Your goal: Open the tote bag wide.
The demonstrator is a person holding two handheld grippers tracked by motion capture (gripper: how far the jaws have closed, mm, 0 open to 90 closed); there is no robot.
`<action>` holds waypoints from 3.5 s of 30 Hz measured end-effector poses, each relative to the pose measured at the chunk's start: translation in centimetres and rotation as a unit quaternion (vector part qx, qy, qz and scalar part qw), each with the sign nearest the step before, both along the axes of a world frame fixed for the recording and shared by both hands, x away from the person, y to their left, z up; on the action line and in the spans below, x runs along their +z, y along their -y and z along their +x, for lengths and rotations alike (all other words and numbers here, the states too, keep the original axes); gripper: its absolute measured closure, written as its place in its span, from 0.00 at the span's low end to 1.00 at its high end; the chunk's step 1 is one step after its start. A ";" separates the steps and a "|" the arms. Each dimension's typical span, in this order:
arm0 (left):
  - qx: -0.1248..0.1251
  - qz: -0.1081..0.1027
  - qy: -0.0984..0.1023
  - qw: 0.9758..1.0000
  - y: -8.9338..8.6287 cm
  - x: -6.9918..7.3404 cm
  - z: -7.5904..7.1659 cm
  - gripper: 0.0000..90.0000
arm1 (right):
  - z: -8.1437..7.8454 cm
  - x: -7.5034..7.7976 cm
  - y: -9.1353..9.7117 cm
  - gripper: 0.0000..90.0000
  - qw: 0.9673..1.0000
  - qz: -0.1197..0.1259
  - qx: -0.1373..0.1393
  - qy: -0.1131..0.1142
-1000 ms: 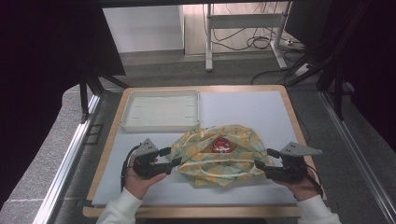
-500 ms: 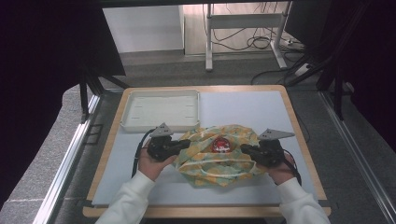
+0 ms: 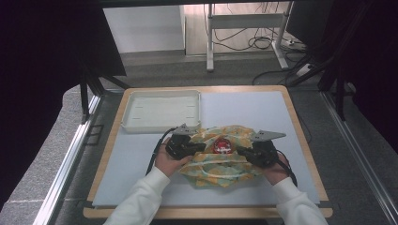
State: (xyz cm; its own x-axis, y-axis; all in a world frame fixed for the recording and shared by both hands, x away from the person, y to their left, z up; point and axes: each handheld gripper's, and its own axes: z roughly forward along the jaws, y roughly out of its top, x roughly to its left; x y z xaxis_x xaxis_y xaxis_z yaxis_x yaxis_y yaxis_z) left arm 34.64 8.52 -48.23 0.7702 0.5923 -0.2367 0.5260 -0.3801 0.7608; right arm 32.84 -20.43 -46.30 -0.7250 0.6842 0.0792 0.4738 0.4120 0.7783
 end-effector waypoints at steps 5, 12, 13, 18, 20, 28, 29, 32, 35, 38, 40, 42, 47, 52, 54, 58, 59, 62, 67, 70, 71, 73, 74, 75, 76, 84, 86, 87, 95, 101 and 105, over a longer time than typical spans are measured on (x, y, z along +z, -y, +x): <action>0.012 0.026 -0.017 0.999 0.5 -1.1 0.5 1.00 | 0.1 -0.9 -0.3 0.98 1.000 -0.008 0.006 -0.011; 0.030 0.030 -0.025 0.999 0.4 -2.3 1.7 1.00 | 0.0 -2.2 0.0 0.99 1.000 -0.015 0.011 -0.023; 0.032 0.032 -0.026 0.999 0.4 -2.5 1.9 1.00 | -0.1 -2.4 0.0 0.99 0.999 -0.015 0.012 -0.027; 0.054 0.036 -0.029 0.997 0.5 -3.4 2.8 1.00 | -0.9 -3.0 -0.3 0.98 0.999 -0.024 0.024 -0.035; 0.061 0.039 -0.030 0.997 0.5 -3.8 3.3 1.00 | -1.2 -3.5 -0.3 0.99 0.998 -0.031 0.029 -0.044; 0.083 0.052 -0.036 0.995 0.9 -4.7 4.7 1.00 | -2.5 -5.1 -0.5 0.98 0.995 -0.057 0.046 -0.062; 0.086 0.052 -0.041 0.994 0.9 -4.9 4.8 1.00 | -2.8 -5.3 -0.6 0.98 0.995 -0.060 0.049 -0.063; 0.087 0.048 -0.048 0.994 0.9 -5.1 5.0 1.00 | -3.7 -5.8 -0.7 0.99 0.994 -0.066 0.057 -0.067; 0.086 0.049 -0.048 0.994 1.0 -5.2 5.0 1.00 | -4.3 -5.9 -0.6 0.98 0.994 -0.065 0.058 -0.064; 0.087 0.048 -0.048 0.994 1.0 -5.2 5.0 1.00 | -4.8 -5.9 -0.5 0.98 0.994 -0.068 0.059 -0.059; 0.086 0.049 -0.048 0.994 1.0 -5.2 5.0 1.00 | -5.0 -5.7 -0.5 0.98 0.994 -0.072 0.059 -0.054; 0.081 0.056 -0.046 0.994 0.9 -5.1 4.9 1.00 | -4.9 -5.1 -0.2 0.98 0.995 -0.067 0.052 -0.045; 0.081 0.057 -0.045 0.994 0.9 -5.0 4.8 1.00 | -4.2 -1.8 -0.6 0.97 0.999 -0.014 0.050 -0.007; 0.080 0.056 -0.045 0.994 1.1 -5.0 4.7 1.00 | -3.5 -0.6 -3.4 0.97 0.997 -0.009 0.069 0.014; 0.079 0.056 -0.045 0.994 1.1 -5.0 4.6 1.00 | -3.0 -1.0 -4.5 0.97 0.997 -0.023 0.066 0.016; 0.079 0.053 -0.045 0.994 1.0 -4.9 4.5 1.00 | -2.3 -2.2 -5.0 0.98 0.997 -0.052 0.058 0.005; 0.079 0.053 -0.044 0.995 0.9 -4.9 4.5 1.00 | -2.2 -2.6 -4.5 0.98 0.997 -0.054 0.049 -0.001; 0.080 0.053 -0.046 0.994 1.0 -5.0 4.5 1.00 | -2.1 -3.8 -3.0 0.98 0.997 -0.060 0.032 -0.023; 0.077 0.059 -0.045 0.994 1.0 -5.0 4.5 1.00 | -1.8 -5.0 -0.8 0.98 0.996 -0.059 0.009 -0.063; 0.076 0.060 -0.046 0.994 1.0 -5.0 4.5 1.00 | -1.9 -5.3 0.0 0.98 0.996 -0.052 0.005 -0.077; 0.076 0.060 -0.047 0.994 1.0 -5.1 4.5 1.00 | -2.1 -5.4 0.0 0.98 0.995 -0.055 0.006 -0.081; 0.078 0.057 -0.048 0.994 1.0 -5.1 4.5 1.00 | -2.3 -5.7 0.0 0.98 0.995 -0.056 0.007 -0.082; 0.078 0.056 -0.049 0.994 1.0 -5.1 4.5 1.00 | -2.3 -5.6 0.0 0.99 0.995 -0.057 0.006 -0.083; 0.079 0.056 -0.049 0.994 1.0 -5.1 4.5 1.00 | -2.3 -5.6 0.0 0.98 0.995 -0.057 0.007 -0.082; 0.079 0.056 -0.049 0.994 1.0 -5.1 4.5 1.00 | -2.3 -5.6 0.0 0.98 0.995 -0.057 0.006 -0.083; 0.076 0.039 -0.044 0.995 0.8 -4.1 3.9 1.00 | -2.5 -3.5 0.0 0.98 0.999 -0.024 0.007 -0.043; 0.076 0.027 -0.042 0.996 0.7 -3.6 3.6 1.00 | -2.6 -3.0 0.0 0.98 0.999 -0.014 0.009 -0.034; 0.072 0.025 -0.039 0.996 0.5 -3.3 3.5 1.00 | -2.7 -2.7 0.1 0.99 1.000 -0.007 0.010 -0.028; 0.062 -0.005 -0.015 0.998 -0.9 -1.0 1.2 1.00 | -2.8 -1.0 0.6 0.98 1.000 0.022 0.014 -0.002; 0.065 -0.025 -0.002 0.998 -2.5 -0.2 -0.8 1.00 | -2.5 -0.2 1.0 0.98 0.999 0.031 0.011 0.005; 0.068 -0.029 0.005 0.997 -3.4 -0.1 -1.9 1.00 | -2.3 0.0 1.3 0.98 0.999 0.035 0.010 0.004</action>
